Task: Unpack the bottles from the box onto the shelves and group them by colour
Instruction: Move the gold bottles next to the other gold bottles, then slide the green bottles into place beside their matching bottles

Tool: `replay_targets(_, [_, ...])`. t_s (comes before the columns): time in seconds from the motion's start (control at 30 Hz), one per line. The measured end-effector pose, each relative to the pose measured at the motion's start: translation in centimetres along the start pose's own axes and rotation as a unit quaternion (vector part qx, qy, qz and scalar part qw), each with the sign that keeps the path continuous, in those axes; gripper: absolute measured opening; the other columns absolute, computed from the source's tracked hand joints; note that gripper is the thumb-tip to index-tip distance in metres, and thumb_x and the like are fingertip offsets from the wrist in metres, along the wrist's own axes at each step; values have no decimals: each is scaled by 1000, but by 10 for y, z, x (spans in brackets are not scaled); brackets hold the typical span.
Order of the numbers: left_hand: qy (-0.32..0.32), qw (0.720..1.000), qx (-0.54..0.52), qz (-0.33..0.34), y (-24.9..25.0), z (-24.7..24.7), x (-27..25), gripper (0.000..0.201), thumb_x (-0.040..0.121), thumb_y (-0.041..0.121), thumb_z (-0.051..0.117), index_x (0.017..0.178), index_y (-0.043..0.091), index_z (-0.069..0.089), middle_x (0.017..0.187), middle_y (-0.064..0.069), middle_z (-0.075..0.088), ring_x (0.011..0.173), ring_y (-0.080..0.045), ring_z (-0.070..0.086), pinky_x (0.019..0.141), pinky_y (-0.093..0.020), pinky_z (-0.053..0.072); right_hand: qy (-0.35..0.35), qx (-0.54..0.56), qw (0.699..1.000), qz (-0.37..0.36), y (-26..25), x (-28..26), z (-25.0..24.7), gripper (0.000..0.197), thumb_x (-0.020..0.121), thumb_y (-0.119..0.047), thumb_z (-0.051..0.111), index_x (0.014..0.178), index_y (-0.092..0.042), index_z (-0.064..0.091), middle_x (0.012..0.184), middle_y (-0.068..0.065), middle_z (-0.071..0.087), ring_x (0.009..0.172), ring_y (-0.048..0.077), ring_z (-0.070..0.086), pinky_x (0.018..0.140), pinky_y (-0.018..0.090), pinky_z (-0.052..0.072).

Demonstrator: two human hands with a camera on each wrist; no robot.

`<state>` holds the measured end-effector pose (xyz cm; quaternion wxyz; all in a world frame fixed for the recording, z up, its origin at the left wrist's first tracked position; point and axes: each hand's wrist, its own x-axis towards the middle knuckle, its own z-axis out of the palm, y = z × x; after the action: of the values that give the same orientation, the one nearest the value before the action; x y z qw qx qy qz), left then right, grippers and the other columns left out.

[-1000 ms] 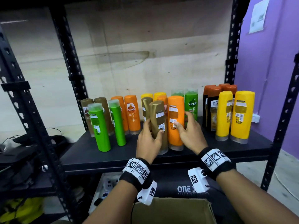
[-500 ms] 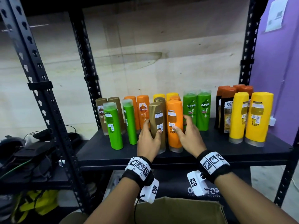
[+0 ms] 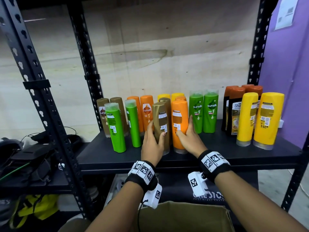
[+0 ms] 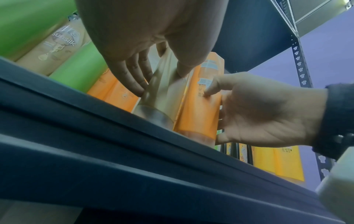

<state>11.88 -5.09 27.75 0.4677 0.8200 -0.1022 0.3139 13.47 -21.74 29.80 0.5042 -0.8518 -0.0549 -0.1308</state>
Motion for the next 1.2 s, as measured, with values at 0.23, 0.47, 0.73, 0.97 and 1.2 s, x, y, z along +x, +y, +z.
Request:
replay_targets(0.23, [-2, 1000, -6, 2, -5, 2, 1, 61, 101, 39, 57, 154, 35, 27, 151, 5, 47, 133, -17, 51, 105, -45, 49, -11, 45, 999, 28, -3, 7, 6, 88, 99, -41, 50, 159, -38, -14, 159, 6, 37, 135, 34, 47, 115, 53, 36])
replay_targets(0.47, [-2, 1000, -5, -2, -4, 3, 0, 61, 101, 39, 56, 154, 35, 27, 152, 4, 46, 134, -19, 51, 106, -45, 48, 0, 39, 999, 22, -3, 8, 11, 84, 99, -41, 50, 160, -38, -7, 156, 6, 41, 133, 34, 49, 113, 52, 38])
replay_targets(0.73, [-13, 999, 22, -20, 2, -4, -2, 53, 98, 29, 63, 147, 23, 44, 140, -1, 58, 126, -19, 56, 106, -40, 48, 20, 7, 1000, -20, 6, -7, 6, 79, 101, -42, 53, 162, -35, 3, 159, 3, 40, 137, 28, 48, 114, 47, 39])
replay_targets(0.97, [-50, 989, 133, -33, 8, -29, -1, 35, 99, 36, 58, 126, 15, 63, 117, -6, 69, 109, -25, 65, 92, -39, 54, 141, -102, 976, -130, 5, -32, -7, 31, 94, -24, 63, 120, -22, 45, 121, 2, 46, 110, 21, 54, 93, 36, 47])
replay_targets(1.2, [-74, 966, 244, -44, 15, -67, 3, 31, 97, 45, 54, 103, 22, 74, 99, -11, 73, 95, -36, 67, 81, -42, 57, 56, -253, 952, -164, -28, -43, -1, 14, 96, -32, 52, 87, -23, 57, 94, -2, 57, 82, 18, 55, 67, 33, 47])
